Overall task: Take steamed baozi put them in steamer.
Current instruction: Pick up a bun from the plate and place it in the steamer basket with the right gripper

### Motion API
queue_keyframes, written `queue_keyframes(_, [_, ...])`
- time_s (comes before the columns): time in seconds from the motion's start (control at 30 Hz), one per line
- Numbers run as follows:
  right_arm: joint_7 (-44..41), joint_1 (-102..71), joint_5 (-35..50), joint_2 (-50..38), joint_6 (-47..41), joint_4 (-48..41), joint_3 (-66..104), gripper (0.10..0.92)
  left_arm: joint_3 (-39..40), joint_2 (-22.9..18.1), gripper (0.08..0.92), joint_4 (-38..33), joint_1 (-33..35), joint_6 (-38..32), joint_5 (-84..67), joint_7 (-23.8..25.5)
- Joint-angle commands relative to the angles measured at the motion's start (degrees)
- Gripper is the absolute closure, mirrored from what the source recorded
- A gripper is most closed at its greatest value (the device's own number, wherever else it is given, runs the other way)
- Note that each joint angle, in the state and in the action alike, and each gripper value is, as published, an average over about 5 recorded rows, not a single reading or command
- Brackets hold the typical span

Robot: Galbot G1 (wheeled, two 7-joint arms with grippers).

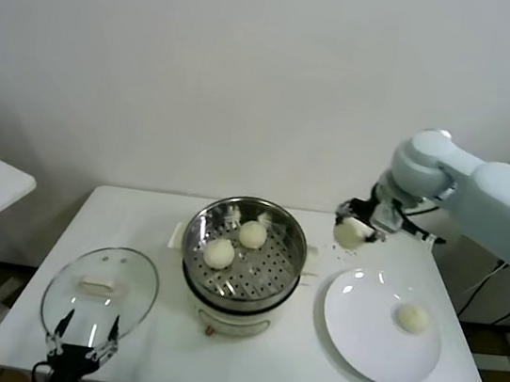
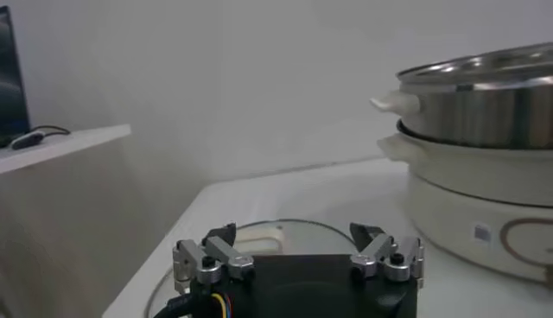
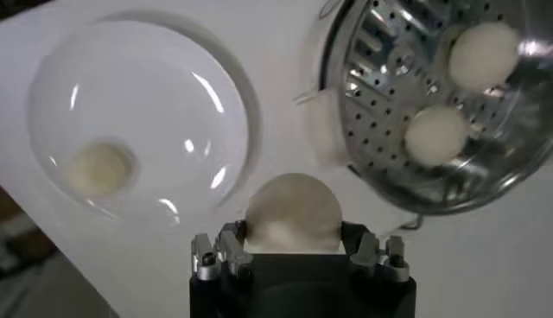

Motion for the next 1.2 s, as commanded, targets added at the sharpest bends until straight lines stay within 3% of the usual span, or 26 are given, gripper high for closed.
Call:
queue_keyframes(0.03, [-0.64,2.88,-2.63,14.07,3.94,3.12,-1.32,0.320,0.55,0.37,0.177,-0.98,1.45,-0.20,0.97,0.24])
queue_keyframes(0.27, [-0.52,-1.34,-2.79,22.72,4.39,-1.53,-1.75,0.320,-0.15,1.52,0.177,-2.50,1.27,0.43,1.04,0.48])
queue_keyframes(0.53, [-0.40,-5.50,-2.82,26.65,4.16,-3.81,-3.54,0.321,-0.51,1.76,0.177,-2.19,1.60,0.34,0.64,0.64])
queue_keyframes(1.2, [0.09,-9.10,-1.41,25.24,4.60,-4.03,-6.92,0.313,-0.46,1.46,0.177,-0.51,1.64,0.28,0.00,0.94])
